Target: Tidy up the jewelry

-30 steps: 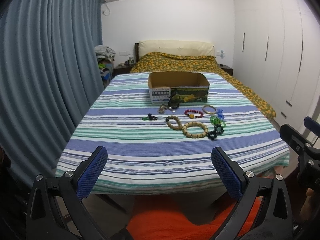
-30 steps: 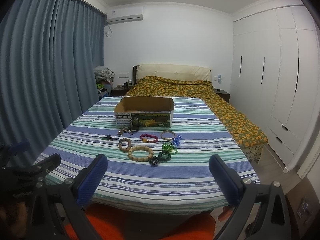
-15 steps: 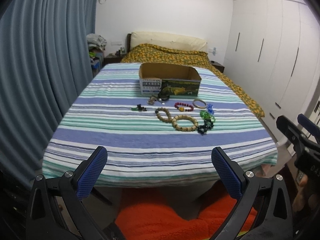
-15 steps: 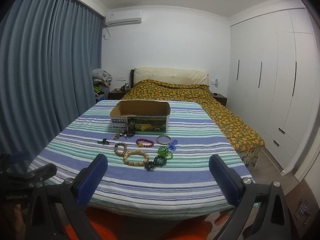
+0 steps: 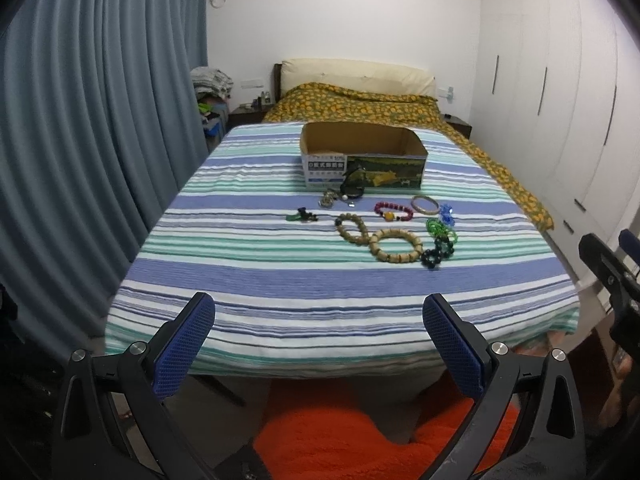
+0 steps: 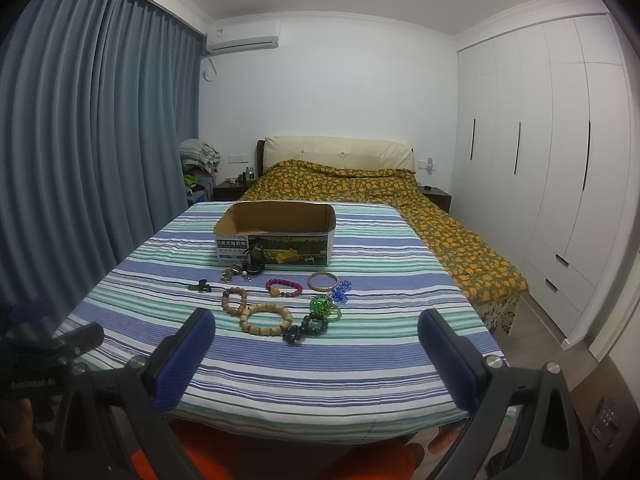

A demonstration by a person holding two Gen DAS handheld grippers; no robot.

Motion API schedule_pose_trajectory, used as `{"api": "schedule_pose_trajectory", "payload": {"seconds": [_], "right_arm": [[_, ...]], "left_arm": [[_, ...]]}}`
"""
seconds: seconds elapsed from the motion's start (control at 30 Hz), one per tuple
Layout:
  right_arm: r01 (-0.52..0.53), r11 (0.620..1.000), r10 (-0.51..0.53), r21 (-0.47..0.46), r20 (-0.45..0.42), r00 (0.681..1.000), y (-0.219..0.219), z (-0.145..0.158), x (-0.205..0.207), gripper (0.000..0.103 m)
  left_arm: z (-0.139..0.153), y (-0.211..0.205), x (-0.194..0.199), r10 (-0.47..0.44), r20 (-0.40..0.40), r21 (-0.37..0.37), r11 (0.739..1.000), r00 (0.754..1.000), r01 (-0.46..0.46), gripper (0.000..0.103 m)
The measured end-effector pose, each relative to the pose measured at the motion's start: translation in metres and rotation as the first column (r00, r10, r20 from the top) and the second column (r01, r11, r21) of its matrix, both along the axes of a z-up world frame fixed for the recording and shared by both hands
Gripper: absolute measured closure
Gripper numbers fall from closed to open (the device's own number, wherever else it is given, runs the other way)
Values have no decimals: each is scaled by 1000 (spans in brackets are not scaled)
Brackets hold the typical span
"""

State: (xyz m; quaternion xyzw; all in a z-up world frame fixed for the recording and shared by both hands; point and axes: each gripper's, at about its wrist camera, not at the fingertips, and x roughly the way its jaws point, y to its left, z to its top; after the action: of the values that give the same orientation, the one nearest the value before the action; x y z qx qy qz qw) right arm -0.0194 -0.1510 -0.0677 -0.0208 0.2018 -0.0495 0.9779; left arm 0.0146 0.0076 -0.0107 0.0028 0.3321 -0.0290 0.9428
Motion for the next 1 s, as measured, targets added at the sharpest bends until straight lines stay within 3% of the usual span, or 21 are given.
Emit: {"api": "schedule_pose_trajectory", "payload": {"seconds": [0.17,0.6,0.8,1.0], "right_arm": [[5,1000,-5,2,-14,1000,-2,-2,5,0],[-13,1000,13,-3,-56,998,-4,-12,30,0],[-27,999,26,-31,-22,999,-16,-26,52,0],[-43,999,42,-9,-80,996,-39,-58,89,0]], "left_arm": [[3,-1,4,1,21,14,1000,1000,-2,0],[-6,-4,30,-18,-19,23,1000,1000,18,0],[-25,22,64,1,-36,-66,998,999,-3,0],[-60,42,108,22,-95,-140,990,995,-36,0]]}}
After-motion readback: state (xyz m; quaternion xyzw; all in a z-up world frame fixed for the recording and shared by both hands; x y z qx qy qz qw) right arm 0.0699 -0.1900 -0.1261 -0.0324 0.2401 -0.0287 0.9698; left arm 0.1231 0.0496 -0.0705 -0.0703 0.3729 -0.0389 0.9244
